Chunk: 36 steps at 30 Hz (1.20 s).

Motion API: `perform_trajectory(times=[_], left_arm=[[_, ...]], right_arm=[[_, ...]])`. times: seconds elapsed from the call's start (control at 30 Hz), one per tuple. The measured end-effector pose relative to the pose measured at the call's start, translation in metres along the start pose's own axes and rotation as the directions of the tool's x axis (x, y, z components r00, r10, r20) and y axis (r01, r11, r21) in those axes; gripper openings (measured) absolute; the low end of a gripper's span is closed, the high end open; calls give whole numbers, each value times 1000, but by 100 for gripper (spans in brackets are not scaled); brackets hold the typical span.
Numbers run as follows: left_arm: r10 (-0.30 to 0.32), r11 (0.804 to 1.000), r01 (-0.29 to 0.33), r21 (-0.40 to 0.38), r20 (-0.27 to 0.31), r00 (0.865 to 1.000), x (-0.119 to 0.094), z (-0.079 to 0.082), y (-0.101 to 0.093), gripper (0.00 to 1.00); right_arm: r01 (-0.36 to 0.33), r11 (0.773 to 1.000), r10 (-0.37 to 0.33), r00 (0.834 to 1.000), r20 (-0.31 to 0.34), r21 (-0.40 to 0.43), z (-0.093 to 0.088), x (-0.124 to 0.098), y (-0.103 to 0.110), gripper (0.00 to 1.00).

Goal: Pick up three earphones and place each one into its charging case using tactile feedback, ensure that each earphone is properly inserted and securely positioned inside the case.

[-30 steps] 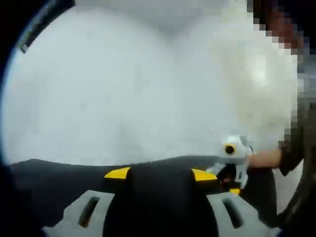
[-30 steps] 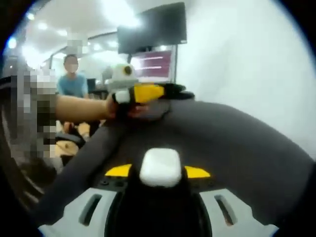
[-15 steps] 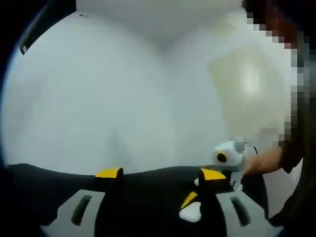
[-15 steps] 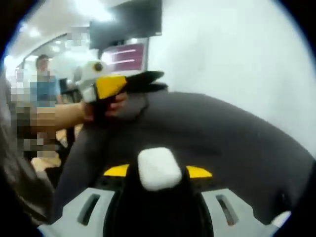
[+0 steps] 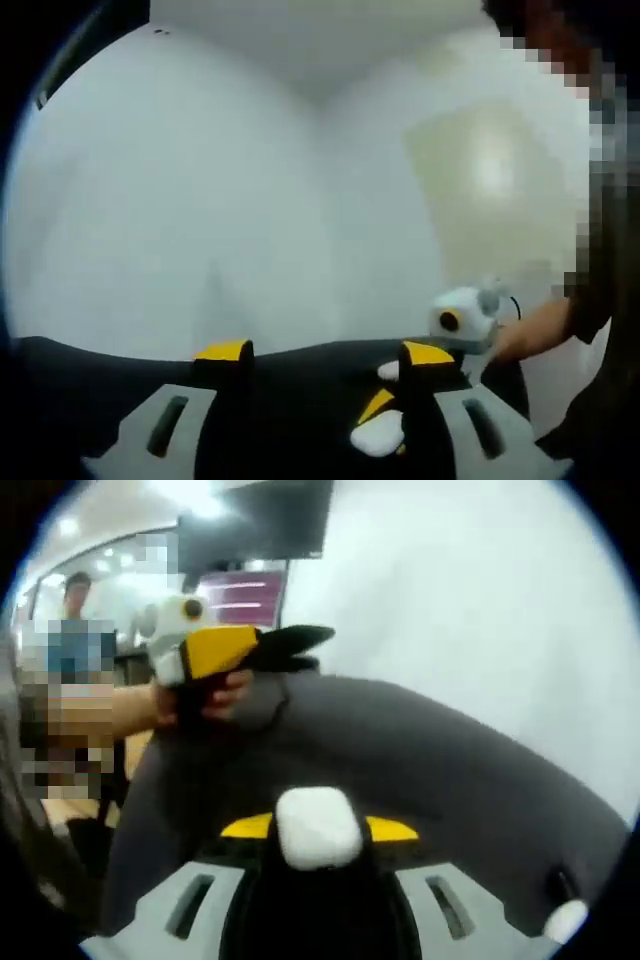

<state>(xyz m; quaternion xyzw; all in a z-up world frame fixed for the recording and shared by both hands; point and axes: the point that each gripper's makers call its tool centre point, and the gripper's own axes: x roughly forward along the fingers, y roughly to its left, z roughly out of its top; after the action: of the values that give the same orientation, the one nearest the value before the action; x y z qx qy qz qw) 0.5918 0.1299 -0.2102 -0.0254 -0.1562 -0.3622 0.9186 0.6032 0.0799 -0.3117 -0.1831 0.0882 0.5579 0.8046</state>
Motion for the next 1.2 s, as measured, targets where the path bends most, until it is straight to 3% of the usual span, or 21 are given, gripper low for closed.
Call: perform_trajectory(times=[0.2, 0.43, 0.47, 0.57, 0.67, 0.77, 0.9, 0.93, 1.0, 1.1, 1.13, 1.2], left_arm=[[-13, 1000, 13, -8, 17, 1000, 0, 0, 4, 56], [-24, 1000, 24, -3, 18, 1000, 2, -2, 5, 56], [-24, 1000, 24, -3, 17, 1000, 2, -2, 5, 56], [-21, 1000, 21, 4, 10, 1000, 3, -4, 6, 56], [-27, 1000, 27, 16, -5, 1000, 4, -7, 4, 55], [-25, 999, 26, 27, -23, 999, 4, -11, 4, 55], [-14, 999, 16, 35, -45, 999, 3, -13, 3, 55], [-12, 999, 14, 35, -52, 999, 3, -14, 3, 54], [-7, 999, 10, 35, -71, 997, 3, -16, 3, 53], [-2, 1000, 4, 21, -106, 994, 2, -22, 5, 47], [1, 1000, 0, 4, -106, 994, 1, -21, 7, 45], [22, 1000, -24, -14, -116, 993, 0, -23, 10, 43]], right_arm=[[109, 994, -109, 994, -15, -30, -5, -24, -21, 34], [286, 958, -284, 952, -115, -1, -37, -65, -67, 34], [314, 949, -308, 942, -132, 27, -44, -72, -73, 34], [344, 927, -326, 936, -130, 148, -52, -85, -86, 34], [395, 904, -376, 917, -136, 162, -61, -95, -101, 34], [371, 891, -353, 928, -117, 262, -68, -92, -103, 35], [355, 921, -347, 935, -78, 161, -61, -92, -100, 35], [358, 925, -355, 934, -46, 125, -53, -94, -99, 36], [382, 917, -393, 915, 95, 116, -25, -104, -97, 37], [258, 934, -317, 918, 238, 248, 6, -110, -75, 37], [206, 936, -281, 926, 251, 287, 8, -107, -67, 37], [137, 933, -215, 953, 213, 332, 1, -93, -52, 35]])
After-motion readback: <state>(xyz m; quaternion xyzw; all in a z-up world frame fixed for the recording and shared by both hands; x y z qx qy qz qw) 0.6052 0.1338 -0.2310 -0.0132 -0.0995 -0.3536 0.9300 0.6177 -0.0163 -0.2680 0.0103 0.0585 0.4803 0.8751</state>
